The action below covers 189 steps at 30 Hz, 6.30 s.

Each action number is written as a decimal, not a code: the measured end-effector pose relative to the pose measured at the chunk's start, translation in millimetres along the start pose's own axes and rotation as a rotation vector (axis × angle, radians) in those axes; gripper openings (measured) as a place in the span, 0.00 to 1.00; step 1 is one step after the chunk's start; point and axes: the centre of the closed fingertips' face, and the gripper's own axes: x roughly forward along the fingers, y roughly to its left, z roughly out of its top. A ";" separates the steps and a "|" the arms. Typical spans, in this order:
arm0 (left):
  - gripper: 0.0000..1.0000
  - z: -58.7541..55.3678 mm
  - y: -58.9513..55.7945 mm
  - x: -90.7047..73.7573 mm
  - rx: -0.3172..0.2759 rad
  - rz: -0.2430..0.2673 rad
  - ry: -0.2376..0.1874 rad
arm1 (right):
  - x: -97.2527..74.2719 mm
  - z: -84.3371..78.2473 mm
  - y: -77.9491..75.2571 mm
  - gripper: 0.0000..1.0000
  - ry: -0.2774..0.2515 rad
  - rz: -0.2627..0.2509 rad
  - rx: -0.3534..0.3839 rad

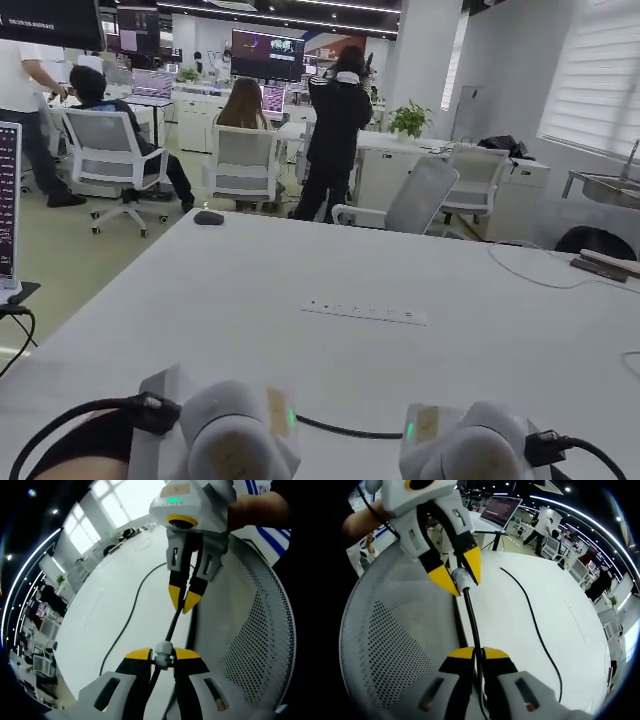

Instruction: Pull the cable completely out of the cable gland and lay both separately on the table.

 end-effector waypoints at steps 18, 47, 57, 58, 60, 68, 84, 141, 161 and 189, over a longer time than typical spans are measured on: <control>0.17 0.2 2.1 -0.5 0.004 0.021 0.000 | -1.1 60.9 7.3 0.16 -0.155 -0.025 -0.089; 0.17 2.5 2.7 -2.9 0.002 0.027 -0.021 | 3.2 28.7 -0.3 0.04 -0.040 -0.062 -0.126; 0.17 2.7 1.7 -3.4 0.004 0.029 -0.022 | 5.0 24.4 1.2 0.06 -0.009 -0.060 -0.123; 0.17 2.4 1.2 -3.3 0.004 0.028 -0.021 | 4.3 29.5 0.7 0.09 -0.027 -0.064 -0.122; 0.17 1.5 0.5 -3.2 0.010 0.028 -0.017 | 3.6 36.4 -0.7 0.16 -0.051 -0.070 -0.106; 0.17 8.5 -0.6 -6.8 0.028 0.031 -0.042 | 14.2 52.7 9.7 0.06 -0.067 -0.024 -0.178; 0.17 0.8 11.8 -19.6 0.002 0.060 -0.050 | 1.4 42.5 -10.2 0.03 -0.077 -0.070 -0.147; 0.18 -28.3 86.7 -35.8 -0.137 0.104 -0.073 | -59.0 -54.5 -213.8 0.20 -0.130 -0.320 0.398; 0.18 -64.0 91.0 90.6 -0.090 -0.160 -0.081 | -159.5 -53.1 -60.4 0.19 -0.214 -0.491 0.443; 0.27 -86.2 42.3 175.7 -0.193 -0.384 0.010 | -168.6 -52.8 -50.4 0.18 -0.229 -0.538 0.511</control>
